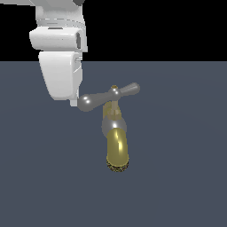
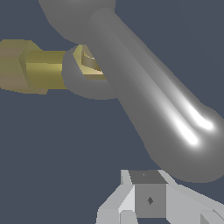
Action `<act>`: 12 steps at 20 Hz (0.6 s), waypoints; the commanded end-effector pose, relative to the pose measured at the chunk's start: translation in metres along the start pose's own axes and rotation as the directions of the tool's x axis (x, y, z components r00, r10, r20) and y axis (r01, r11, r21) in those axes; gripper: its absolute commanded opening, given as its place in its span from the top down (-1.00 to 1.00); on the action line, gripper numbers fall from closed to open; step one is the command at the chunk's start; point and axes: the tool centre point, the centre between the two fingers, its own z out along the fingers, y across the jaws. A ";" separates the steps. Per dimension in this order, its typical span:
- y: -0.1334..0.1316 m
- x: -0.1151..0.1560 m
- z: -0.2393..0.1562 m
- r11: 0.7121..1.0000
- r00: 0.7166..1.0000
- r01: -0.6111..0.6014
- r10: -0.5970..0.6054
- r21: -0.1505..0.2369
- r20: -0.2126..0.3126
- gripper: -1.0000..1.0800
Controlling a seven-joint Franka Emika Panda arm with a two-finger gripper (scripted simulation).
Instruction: Turn on the faucet by rotating a designated handle.
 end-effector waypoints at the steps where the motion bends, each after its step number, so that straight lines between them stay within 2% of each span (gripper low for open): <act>1: 0.008 0.013 0.000 1.000 1.000 -0.016 0.016 -0.004 -0.002 1.00; 12: 0.037 0.034 0.000 1.000 1.000 -0.018 0.018 -0.005 -0.003 1.00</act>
